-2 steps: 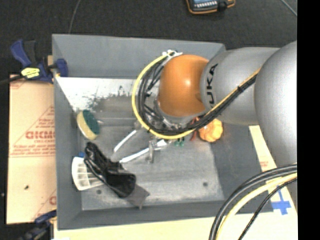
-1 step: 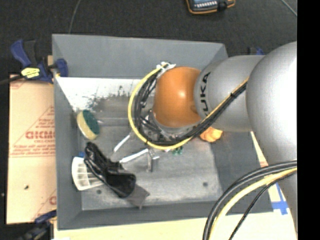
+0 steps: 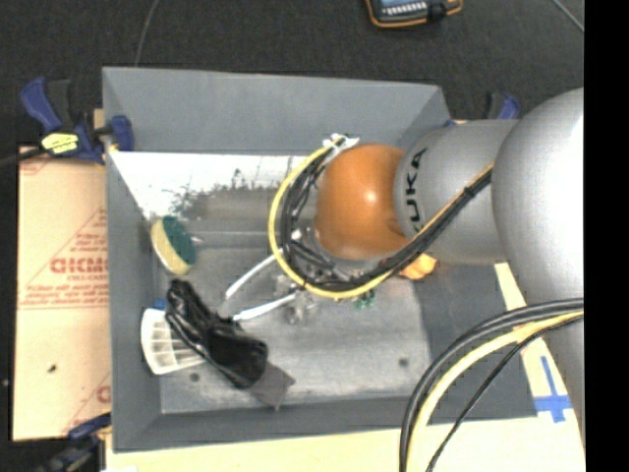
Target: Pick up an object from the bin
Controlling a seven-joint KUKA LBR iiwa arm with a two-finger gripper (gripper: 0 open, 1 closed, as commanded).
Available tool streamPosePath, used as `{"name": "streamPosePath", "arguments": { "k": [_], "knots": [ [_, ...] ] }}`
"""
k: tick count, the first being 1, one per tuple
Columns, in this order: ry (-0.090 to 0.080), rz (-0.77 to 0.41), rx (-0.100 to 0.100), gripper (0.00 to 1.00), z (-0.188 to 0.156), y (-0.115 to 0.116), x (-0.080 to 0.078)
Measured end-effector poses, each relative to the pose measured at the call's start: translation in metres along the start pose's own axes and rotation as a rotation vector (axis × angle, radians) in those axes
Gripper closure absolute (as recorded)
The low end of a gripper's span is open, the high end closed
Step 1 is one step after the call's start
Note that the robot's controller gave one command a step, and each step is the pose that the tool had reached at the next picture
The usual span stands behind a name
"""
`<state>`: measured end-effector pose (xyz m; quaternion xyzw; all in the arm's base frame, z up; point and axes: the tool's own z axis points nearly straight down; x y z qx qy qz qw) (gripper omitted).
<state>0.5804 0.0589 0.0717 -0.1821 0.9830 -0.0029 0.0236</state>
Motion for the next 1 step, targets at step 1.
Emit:
{"name": "streamPosePath", "arguments": {
  "k": [1],
  "knots": [
    [0.002,0.001,-0.001,0.00,0.0008,0.0003,0.0007]
  ]
}}
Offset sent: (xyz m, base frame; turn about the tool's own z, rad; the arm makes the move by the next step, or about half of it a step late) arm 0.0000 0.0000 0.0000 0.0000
